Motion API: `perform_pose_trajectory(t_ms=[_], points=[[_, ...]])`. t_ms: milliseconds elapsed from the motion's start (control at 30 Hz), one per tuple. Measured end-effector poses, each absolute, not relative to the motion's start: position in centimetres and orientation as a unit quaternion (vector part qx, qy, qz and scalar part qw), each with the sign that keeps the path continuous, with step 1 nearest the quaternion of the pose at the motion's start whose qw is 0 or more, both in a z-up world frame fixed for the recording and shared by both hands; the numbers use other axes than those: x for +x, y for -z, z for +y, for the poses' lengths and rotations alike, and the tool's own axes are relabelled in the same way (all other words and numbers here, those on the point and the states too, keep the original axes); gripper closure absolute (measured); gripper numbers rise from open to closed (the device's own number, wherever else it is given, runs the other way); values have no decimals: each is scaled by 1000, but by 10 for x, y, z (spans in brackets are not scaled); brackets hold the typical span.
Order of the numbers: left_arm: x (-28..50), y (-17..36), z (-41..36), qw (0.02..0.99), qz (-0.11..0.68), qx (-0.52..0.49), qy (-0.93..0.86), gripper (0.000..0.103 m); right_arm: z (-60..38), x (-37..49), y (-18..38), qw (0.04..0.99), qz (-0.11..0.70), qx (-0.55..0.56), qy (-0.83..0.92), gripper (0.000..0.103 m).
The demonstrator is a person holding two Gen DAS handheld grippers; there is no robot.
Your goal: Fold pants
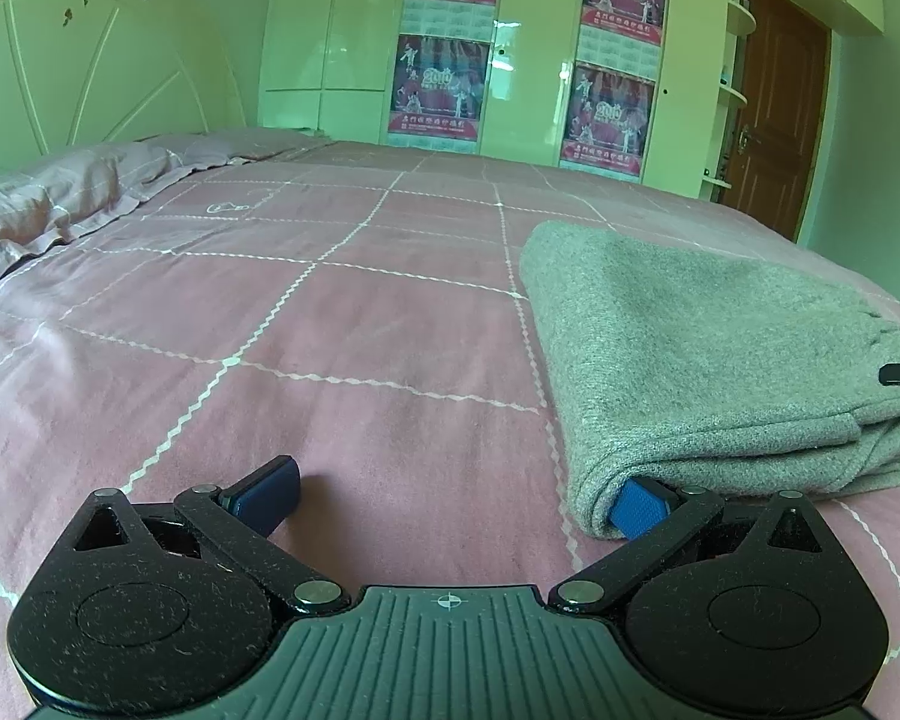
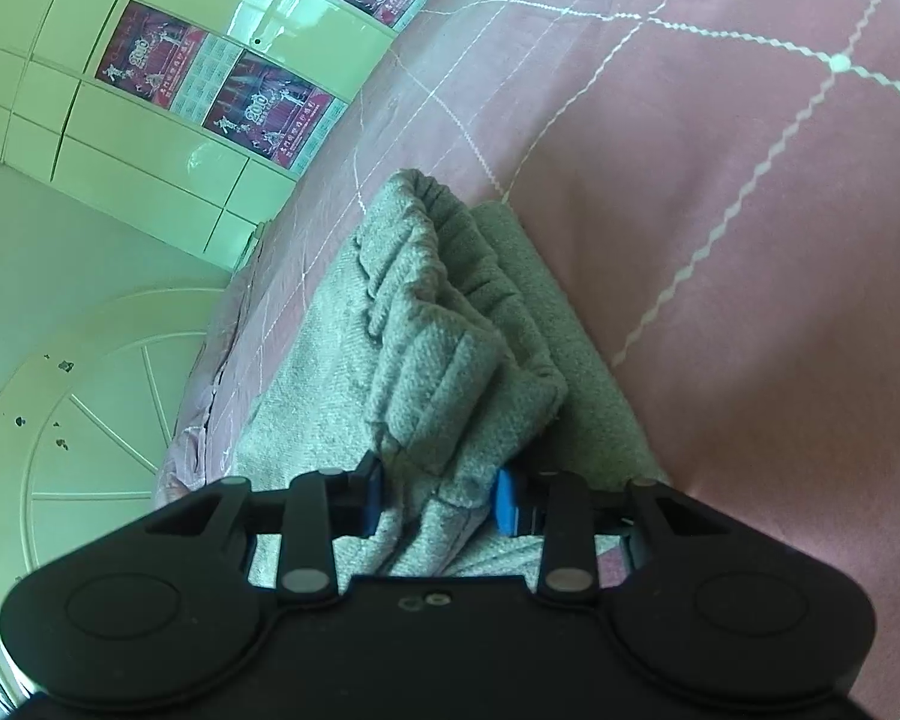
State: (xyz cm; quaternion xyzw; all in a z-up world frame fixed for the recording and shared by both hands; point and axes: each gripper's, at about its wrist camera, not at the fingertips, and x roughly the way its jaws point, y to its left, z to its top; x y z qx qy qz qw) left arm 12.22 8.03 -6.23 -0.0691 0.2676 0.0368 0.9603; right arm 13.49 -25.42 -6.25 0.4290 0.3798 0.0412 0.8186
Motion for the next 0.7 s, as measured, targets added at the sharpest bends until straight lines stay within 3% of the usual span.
perform_pose_trajectory(t_ms=[333,633,700], points=[[122,63,79,960,268,-68,-36,0,-249,136,55,826,386,409,-37,77],[121,63,77,962,263,-66,-35,0,-184,156,-70,877,286,327,-206,77],[120,63,77,963,260,-66,-32,0,-181,154,-75,879,272,325,-218,78]])
